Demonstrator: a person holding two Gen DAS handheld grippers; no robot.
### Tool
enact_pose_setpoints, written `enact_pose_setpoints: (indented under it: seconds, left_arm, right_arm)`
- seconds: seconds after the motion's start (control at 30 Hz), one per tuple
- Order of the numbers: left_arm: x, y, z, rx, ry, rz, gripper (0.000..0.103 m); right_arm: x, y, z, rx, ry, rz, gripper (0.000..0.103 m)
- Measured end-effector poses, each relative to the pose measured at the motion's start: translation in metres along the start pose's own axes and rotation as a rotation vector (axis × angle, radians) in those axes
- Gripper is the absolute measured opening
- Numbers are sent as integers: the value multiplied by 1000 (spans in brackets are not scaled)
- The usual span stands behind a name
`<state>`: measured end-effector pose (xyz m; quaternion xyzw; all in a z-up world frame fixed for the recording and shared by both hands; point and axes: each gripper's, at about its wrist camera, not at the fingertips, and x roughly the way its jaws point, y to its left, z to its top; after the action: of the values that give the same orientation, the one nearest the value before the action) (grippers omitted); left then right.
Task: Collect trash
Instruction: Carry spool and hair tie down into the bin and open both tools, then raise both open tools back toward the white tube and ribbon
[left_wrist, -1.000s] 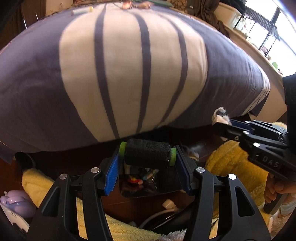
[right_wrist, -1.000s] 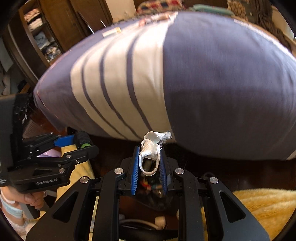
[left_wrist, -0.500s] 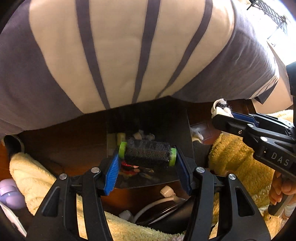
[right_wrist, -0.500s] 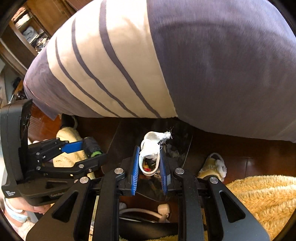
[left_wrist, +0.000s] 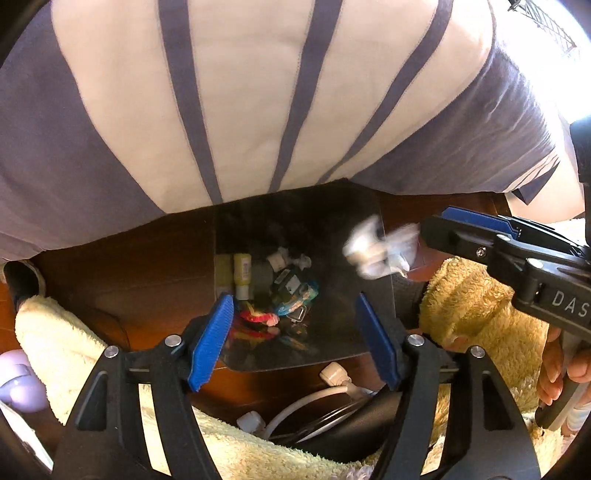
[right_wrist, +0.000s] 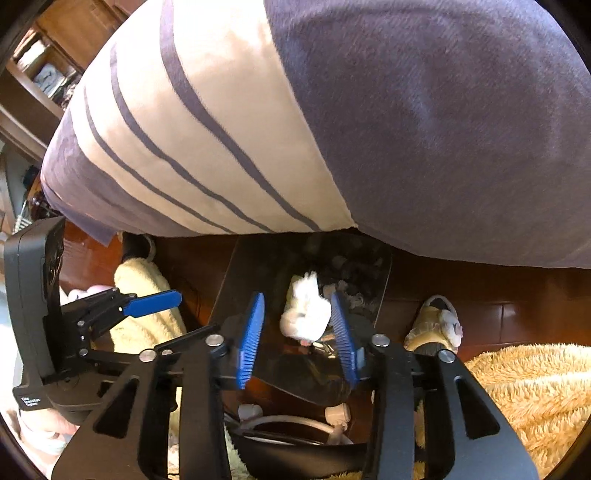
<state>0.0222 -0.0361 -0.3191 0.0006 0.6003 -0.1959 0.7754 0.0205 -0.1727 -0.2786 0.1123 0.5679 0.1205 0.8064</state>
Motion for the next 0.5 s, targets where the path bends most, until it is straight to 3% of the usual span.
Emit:
enact_pose_setpoints:
  seconds: [0.1, 0.17, 0.23, 0.3, 0.5]
  left_arm:
    - [-7, 1, 2, -1, -13, 12, 65]
    - [-16, 2, 4, -5, -33, 22, 68]
    - [-26, 2, 6, -3, -60, 35, 74]
    - [-37, 2, 8, 2, -89, 49, 79]
    - [-71, 2, 14, 9, -171, 70, 92]
  right_arm:
    - [-8, -3, 1, 15, -26, 1, 46]
    - [-13, -5, 3, 24, -46, -5, 57]
    - [-21, -8, 4, 27, -76, -37, 75]
    - [-30, -8, 5, 26, -107, -77, 83]
    - [-52, -6, 7, 21, -159, -100, 94]
